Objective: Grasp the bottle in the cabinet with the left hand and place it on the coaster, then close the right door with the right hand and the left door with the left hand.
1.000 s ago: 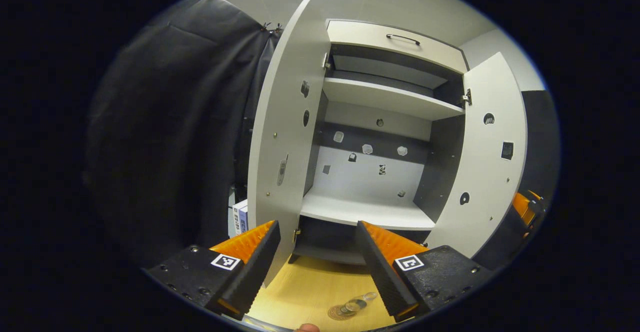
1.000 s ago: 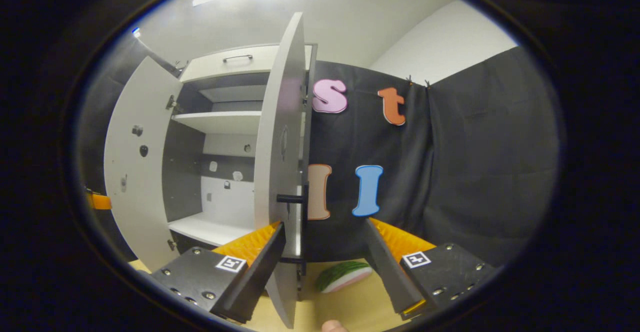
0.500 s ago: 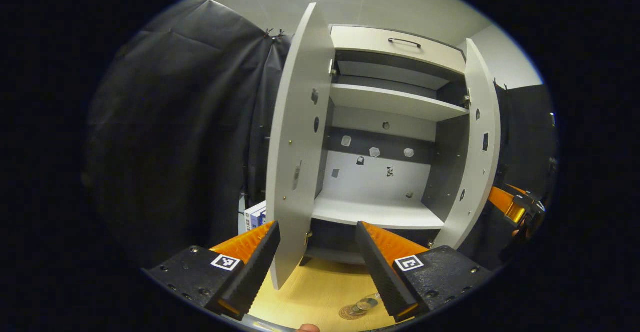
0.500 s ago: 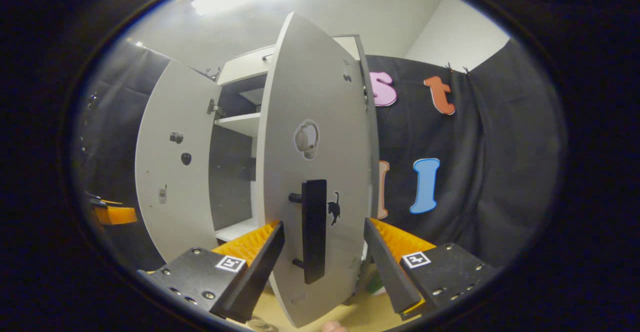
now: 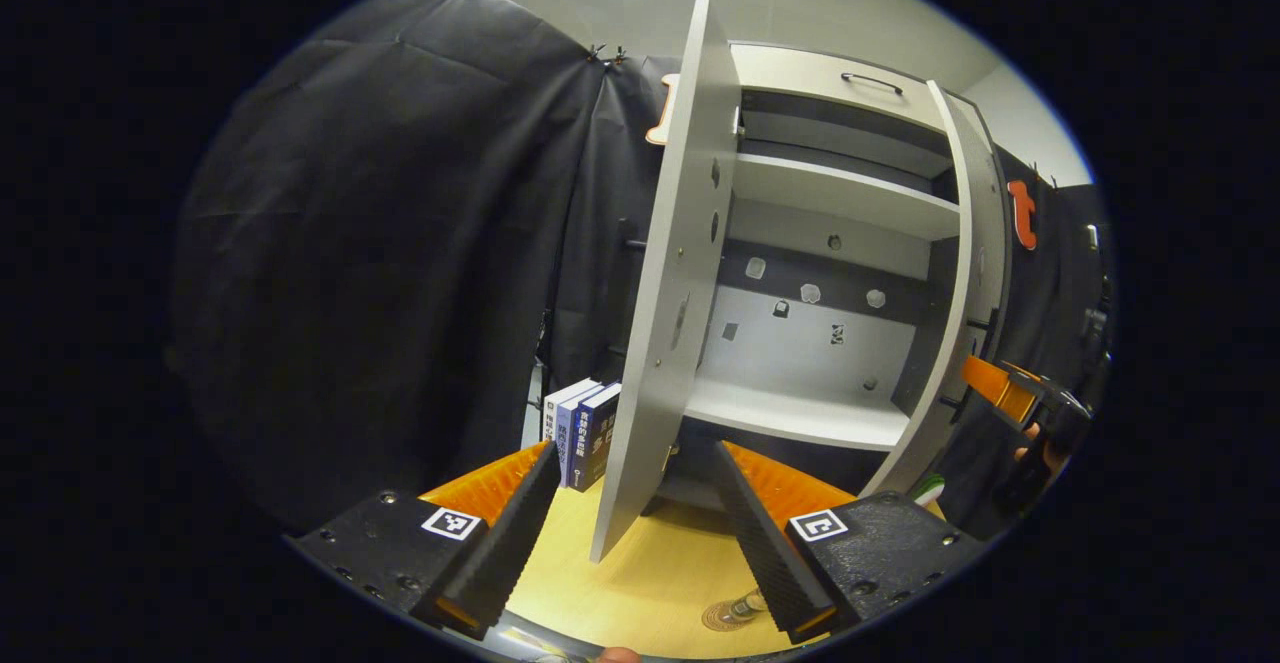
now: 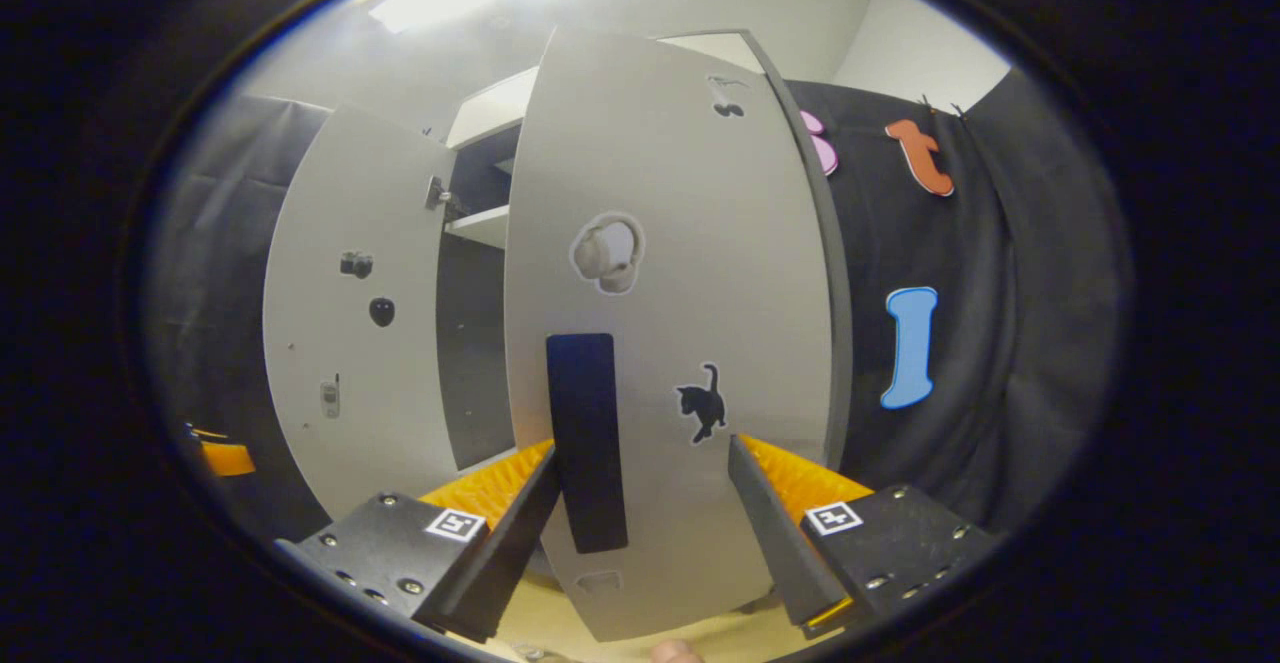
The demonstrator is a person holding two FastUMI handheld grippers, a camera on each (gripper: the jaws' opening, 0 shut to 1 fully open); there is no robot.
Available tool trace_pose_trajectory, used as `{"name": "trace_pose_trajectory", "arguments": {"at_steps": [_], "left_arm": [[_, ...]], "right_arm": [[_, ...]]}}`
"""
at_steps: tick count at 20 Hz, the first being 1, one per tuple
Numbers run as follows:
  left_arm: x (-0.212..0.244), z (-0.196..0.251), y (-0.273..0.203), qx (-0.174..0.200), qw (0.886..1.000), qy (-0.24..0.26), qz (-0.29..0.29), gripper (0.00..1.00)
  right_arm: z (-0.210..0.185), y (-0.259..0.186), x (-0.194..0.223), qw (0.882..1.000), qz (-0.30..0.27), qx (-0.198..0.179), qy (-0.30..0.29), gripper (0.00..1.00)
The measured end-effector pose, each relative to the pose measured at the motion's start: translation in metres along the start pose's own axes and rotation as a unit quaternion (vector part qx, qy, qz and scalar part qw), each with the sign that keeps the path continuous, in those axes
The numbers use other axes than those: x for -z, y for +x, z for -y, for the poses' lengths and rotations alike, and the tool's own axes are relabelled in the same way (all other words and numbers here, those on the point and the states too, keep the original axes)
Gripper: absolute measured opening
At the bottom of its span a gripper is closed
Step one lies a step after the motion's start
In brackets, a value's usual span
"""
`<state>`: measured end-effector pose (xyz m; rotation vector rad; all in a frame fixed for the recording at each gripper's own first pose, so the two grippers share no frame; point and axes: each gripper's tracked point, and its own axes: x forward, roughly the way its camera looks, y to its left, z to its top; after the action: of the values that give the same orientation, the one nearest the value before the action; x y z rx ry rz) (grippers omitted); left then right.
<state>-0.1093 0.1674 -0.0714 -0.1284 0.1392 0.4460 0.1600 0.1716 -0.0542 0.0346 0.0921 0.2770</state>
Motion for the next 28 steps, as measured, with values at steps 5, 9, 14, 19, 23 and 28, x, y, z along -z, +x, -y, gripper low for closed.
{"name": "trace_pose_trajectory", "arguments": {"at_steps": [5,9,14,19,23,28], "left_arm": [[0.0,-0.009,0.001,-0.008,1.0,-0.001,-0.001,0.96],[-0.004,-0.018,0.003,-0.015,1.0,0.002,0.003,0.96],[-0.008,-0.027,0.004,-0.027,1.0,0.002,0.008,0.96],[-0.012,-0.035,0.008,-0.037,0.999,-0.001,0.014,0.92],[-0.017,-0.046,0.01,-0.044,0.999,0.003,0.02,0.92],[-0.021,-0.056,0.009,-0.056,0.998,0.006,0.027,0.96]], "right_arm": [[-0.008,0.016,0.002,0.999,0.006,0.022,-0.031,1.0],[-0.013,0.032,0.004,0.999,0.006,0.029,-0.034,0.97],[-0.017,0.047,0.006,0.999,0.003,0.032,-0.033,0.97],[-0.025,0.062,0.009,0.999,-0.004,0.037,-0.02,1.0],[-0.026,0.07,0.01,0.999,-0.005,0.042,-0.018,1.0],[-0.03,0.083,0.013,0.999,-0.008,0.05,-0.01,0.97]]}}
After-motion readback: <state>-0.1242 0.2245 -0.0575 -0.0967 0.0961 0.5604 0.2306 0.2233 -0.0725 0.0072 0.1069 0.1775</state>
